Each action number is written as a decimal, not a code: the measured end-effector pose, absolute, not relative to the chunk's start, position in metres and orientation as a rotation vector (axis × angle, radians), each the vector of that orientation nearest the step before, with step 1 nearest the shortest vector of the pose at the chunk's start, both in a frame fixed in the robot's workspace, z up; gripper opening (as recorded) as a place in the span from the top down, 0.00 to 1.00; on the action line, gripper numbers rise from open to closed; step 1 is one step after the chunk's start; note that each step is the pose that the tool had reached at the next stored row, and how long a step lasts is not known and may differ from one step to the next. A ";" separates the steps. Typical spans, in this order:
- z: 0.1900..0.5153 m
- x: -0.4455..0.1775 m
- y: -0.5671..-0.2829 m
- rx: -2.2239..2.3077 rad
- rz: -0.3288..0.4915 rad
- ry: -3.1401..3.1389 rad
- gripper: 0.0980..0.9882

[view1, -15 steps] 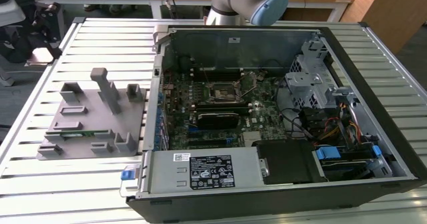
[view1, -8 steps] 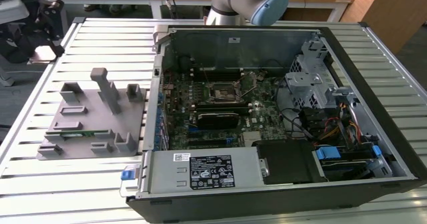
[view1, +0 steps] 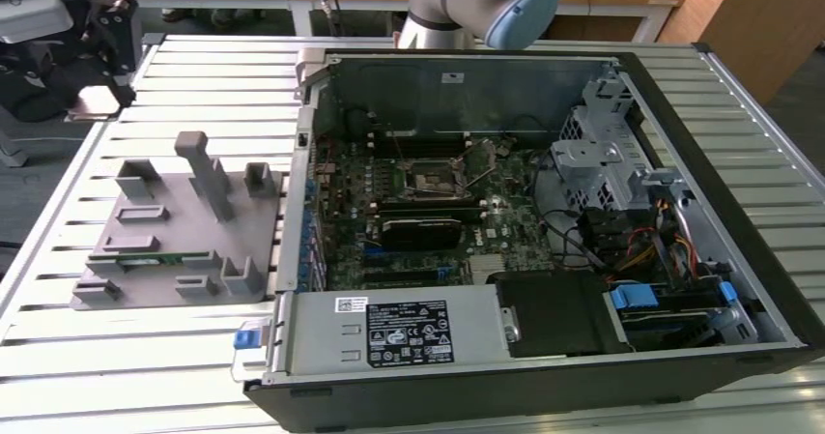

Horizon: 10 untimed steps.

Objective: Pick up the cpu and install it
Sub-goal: 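Pick up the cpu and move it towards the insertion slot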

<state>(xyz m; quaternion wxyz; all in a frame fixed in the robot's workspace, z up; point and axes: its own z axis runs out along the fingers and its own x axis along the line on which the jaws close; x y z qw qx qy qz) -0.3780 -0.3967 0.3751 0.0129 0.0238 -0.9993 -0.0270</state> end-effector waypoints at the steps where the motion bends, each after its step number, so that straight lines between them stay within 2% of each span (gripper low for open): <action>1: 0.375 -0.376 -0.397 0.074 -0.084 -3.114 0.52; 10: 0.375 -0.354 -0.396 0.074 -0.084 -3.112 0.52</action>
